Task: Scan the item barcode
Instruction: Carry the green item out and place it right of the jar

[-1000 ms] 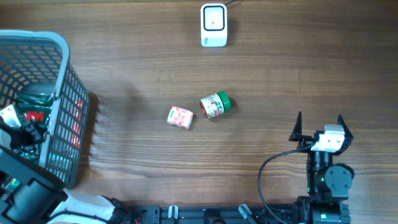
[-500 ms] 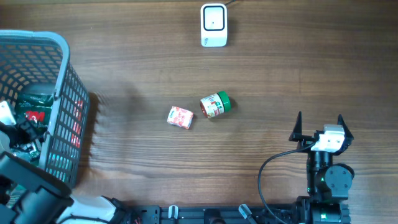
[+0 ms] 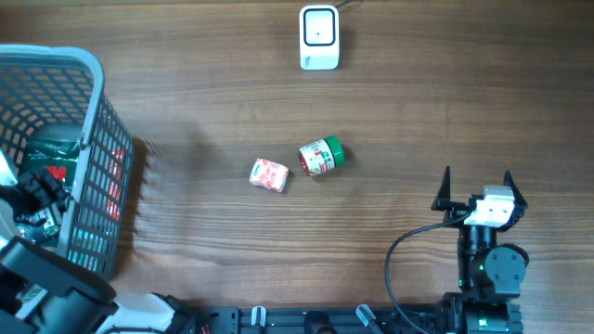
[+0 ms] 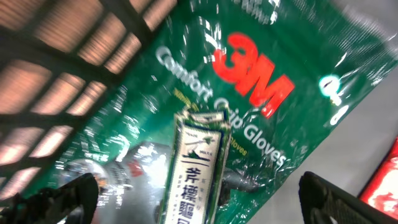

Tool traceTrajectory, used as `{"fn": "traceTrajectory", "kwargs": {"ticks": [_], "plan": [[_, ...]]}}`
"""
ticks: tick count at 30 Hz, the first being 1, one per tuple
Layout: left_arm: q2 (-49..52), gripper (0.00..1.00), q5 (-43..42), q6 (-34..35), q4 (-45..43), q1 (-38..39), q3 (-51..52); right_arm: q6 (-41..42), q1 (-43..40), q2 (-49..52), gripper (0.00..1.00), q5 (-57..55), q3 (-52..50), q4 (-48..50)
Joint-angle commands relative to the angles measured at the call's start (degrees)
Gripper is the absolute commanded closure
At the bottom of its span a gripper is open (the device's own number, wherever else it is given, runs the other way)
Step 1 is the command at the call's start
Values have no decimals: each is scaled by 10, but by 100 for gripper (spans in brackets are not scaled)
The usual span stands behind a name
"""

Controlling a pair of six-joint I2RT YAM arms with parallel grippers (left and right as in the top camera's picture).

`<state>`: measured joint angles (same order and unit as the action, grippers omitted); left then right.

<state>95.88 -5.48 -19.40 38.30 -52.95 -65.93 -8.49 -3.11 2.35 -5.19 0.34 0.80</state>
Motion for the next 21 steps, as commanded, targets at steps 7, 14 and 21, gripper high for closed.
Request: {"fn": "traceTrajectory", "kwargs": {"ticks": [7, 14, 21], "plan": [[69, 17, -28, 6, -3, -4, 12, -5, -1, -3, 0, -7, 0, 2], [67, 71, -28, 5, 5, 12, 7, -5, -1, -3, 0, -7, 0, 2], [-19, 78, -26, 22, 18, 29, -52, -5, -1, -3, 0, -7, 0, 2]]}}
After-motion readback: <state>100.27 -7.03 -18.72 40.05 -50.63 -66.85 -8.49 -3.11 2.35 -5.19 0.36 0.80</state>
